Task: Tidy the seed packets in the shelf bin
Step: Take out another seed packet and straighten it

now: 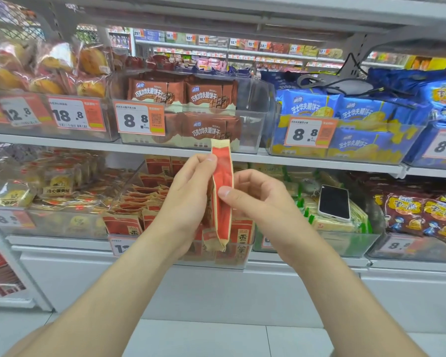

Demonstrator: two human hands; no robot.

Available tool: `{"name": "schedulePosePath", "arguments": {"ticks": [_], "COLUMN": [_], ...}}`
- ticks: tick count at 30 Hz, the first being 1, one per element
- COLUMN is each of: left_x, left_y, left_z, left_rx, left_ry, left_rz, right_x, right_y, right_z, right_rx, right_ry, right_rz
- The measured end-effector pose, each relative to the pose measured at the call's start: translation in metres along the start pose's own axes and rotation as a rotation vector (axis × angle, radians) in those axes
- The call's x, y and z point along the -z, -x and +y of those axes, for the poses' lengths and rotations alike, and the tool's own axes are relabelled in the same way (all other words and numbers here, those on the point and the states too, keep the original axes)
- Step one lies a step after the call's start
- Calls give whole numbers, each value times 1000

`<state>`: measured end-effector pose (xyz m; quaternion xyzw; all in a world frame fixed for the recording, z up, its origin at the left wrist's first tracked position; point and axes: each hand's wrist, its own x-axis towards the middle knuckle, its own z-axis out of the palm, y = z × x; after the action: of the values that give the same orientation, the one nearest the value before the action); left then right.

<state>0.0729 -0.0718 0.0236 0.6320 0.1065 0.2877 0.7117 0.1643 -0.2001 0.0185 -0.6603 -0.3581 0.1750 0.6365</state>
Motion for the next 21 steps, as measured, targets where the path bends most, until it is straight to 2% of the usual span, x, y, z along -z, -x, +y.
{"name": "schedulePosePath", "arguments": {"ticks": [4,6,7,12,16,21], "left_x": [1,2,4,12,10,20], "left_y": [-3,-2,-2,4,11,6], "left_z": [1,2,2,0,-4,-10], "left_rx": [40,8,-12,-47,-71,-47], "left_ry": [165,135,88,-171,-299,-322], "left_rz": [72,85,82,-69,-72,-116], "right_x": [-1,-1,-2,-3,-2,-9], "right_y": [4,6,7,2,-3,-5], "right_z": [0,-2,-2,-8,1,11], "right_rx": [-201,-205,-178,-14,85,191], "right_ry": [-177,-211,-196,-126,101,443], "right_rz": [-228,-286,-253,118,191,230]}}
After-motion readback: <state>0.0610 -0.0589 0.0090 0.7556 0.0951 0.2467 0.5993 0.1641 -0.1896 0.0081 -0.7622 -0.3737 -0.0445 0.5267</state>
